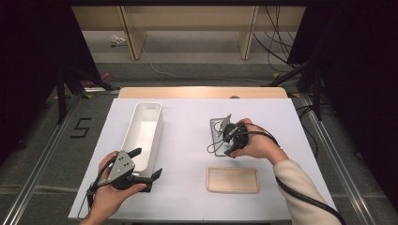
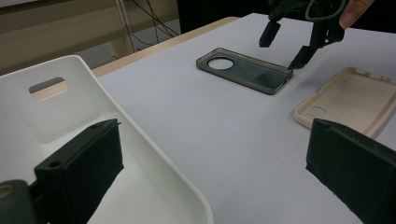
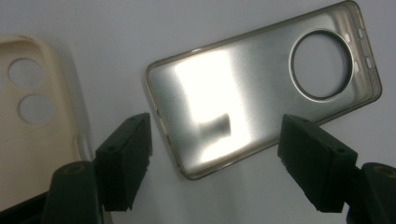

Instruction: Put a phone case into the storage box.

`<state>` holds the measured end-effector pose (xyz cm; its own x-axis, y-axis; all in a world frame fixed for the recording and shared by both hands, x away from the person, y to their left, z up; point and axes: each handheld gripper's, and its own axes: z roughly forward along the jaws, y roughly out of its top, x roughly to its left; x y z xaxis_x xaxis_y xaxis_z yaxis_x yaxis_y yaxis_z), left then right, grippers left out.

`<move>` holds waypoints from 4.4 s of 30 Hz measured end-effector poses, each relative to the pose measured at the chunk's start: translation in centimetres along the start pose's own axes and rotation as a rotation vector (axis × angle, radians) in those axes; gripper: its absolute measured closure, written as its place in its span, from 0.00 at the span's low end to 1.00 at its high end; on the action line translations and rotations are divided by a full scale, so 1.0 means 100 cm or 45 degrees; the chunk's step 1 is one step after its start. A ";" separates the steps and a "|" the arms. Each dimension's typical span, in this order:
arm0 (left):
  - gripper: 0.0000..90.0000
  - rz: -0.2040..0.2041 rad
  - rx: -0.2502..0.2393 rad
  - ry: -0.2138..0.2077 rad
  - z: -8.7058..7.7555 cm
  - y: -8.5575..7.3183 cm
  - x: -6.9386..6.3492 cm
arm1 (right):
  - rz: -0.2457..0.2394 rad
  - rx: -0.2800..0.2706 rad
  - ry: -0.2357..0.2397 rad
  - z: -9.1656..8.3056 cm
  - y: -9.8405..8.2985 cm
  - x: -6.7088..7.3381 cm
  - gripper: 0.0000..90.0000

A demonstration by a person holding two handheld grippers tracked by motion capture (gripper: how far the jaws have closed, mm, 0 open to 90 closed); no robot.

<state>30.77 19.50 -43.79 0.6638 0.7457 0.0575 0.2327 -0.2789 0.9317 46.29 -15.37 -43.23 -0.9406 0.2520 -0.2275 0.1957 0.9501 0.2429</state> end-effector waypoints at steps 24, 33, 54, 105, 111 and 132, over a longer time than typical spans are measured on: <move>0.04 -0.001 -0.002 -0.004 0.000 0.000 0.000 | -0.198 0.146 -0.055 0.018 0.012 0.015 0.35; 0.03 -0.001 -0.001 -0.006 0.001 0.000 0.000 | -0.244 0.174 -0.079 0.023 0.014 0.016 0.37; 0.04 0.001 0.000 -0.010 0.001 0.000 -0.001 | -0.377 0.215 -0.002 0.027 0.022 0.019 0.64; 0.05 0.011 0.003 0.003 0.001 0.001 -0.002 | -0.306 0.278 0.091 0.027 0.027 0.022 0.95; 0.05 0.011 0.003 0.004 0.001 0.001 -0.002 | -0.298 0.257 0.084 0.027 0.027 0.023 0.97; 0.06 0.005 -0.003 0.005 0.000 0.001 -0.002 | -0.195 0.106 0.080 0.013 0.018 0.022 0.98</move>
<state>30.68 19.31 -43.73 0.6619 0.7469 0.0625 0.2284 -0.2804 0.9323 44.99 -12.84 -44.52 -0.9761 0.0936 -0.1962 0.0686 0.9891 0.1305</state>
